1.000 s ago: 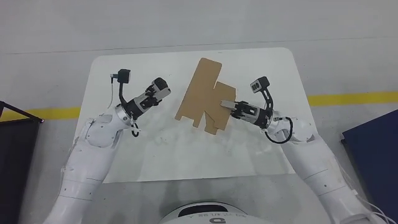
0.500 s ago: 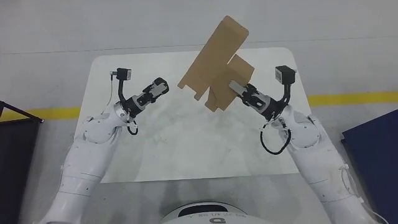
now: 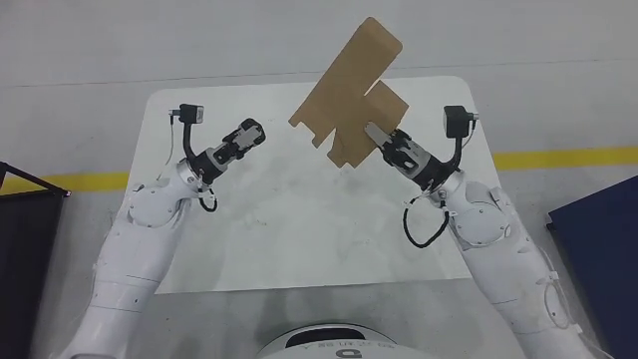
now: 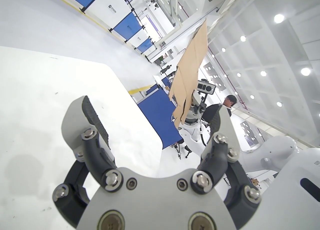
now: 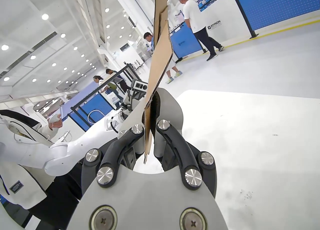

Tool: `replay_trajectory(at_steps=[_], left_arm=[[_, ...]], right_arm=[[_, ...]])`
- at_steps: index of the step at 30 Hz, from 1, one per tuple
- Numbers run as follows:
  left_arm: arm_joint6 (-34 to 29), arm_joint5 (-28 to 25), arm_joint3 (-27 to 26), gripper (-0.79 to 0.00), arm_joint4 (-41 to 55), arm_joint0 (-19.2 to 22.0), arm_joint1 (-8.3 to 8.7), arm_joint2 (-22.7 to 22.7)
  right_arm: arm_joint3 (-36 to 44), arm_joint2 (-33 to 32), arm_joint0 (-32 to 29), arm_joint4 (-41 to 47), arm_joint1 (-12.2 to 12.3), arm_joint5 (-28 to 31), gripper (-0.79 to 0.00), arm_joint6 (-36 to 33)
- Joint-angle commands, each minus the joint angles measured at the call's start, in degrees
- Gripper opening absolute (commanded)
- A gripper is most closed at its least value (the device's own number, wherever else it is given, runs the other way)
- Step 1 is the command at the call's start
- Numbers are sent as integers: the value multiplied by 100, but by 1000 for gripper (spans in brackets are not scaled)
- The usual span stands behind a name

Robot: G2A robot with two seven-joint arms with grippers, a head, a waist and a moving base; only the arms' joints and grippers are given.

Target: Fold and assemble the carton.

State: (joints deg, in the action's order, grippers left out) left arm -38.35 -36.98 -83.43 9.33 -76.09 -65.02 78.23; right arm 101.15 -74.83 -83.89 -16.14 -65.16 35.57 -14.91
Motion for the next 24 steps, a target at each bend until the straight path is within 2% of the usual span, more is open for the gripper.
replay_trajectory(at_steps=[1,10,20,24], left_arm=[[9,-24,-1,0,25,-7,4,9],[-140,-249,-88,0,510,29,1,-73],[-910,-325,85,0,1022,541,-31,-507],[-1296,-342,185,0,1387,695,-65,-793]], right_arm=[[0,0,0,0,0,0,-785,0],[15,78,-41,-12,-8,-87,-785,-35],[79,240,-131,997,34,186,-785,-927],[64,268,-173,1126,59,60,-785,-1255]])
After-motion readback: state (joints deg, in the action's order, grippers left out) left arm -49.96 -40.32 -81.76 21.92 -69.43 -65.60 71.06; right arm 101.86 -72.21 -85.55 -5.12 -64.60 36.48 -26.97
